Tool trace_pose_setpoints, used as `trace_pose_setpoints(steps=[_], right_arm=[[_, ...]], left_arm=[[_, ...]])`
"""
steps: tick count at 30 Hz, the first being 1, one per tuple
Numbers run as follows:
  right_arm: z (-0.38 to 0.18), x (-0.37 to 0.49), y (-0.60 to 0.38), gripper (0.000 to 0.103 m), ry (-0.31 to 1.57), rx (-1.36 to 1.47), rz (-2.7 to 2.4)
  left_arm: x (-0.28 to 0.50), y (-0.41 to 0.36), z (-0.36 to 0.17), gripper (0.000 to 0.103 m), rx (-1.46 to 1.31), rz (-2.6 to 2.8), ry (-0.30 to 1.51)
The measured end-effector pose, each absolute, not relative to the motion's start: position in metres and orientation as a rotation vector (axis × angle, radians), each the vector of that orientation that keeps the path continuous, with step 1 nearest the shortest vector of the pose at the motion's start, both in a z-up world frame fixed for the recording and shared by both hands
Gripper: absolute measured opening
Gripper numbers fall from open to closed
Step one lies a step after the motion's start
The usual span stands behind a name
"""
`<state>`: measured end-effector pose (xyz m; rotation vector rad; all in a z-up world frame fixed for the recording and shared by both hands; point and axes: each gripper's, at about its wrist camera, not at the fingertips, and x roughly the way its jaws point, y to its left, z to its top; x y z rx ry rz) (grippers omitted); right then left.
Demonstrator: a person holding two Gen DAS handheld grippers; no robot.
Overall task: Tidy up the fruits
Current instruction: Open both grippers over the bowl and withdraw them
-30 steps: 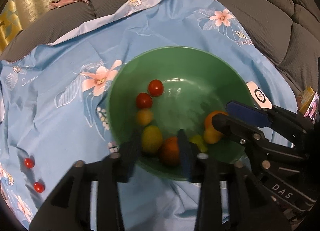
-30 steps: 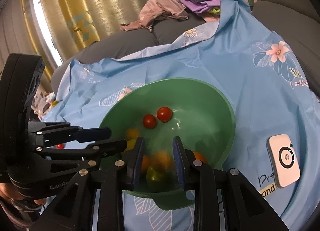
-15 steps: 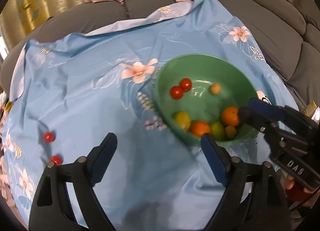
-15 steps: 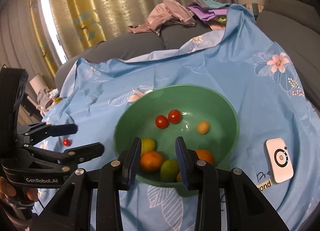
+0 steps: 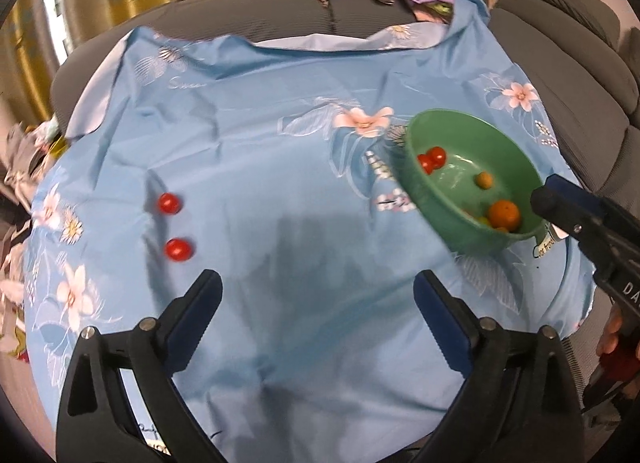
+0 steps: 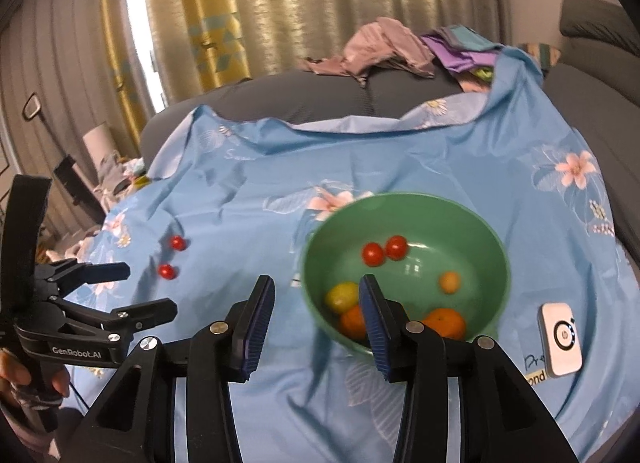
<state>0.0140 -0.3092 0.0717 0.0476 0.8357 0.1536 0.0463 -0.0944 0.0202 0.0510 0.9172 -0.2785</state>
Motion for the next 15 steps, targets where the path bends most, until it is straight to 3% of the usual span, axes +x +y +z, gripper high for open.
trace_pose_setpoints(steps=[15], right_arm=[[0.062, 0.024, -0.243, 0.045, 0.888, -0.004, 0.305]], left_arm=[[0.031, -0.028, 0.005, 0.099, -0.065, -0.213, 0.933]])
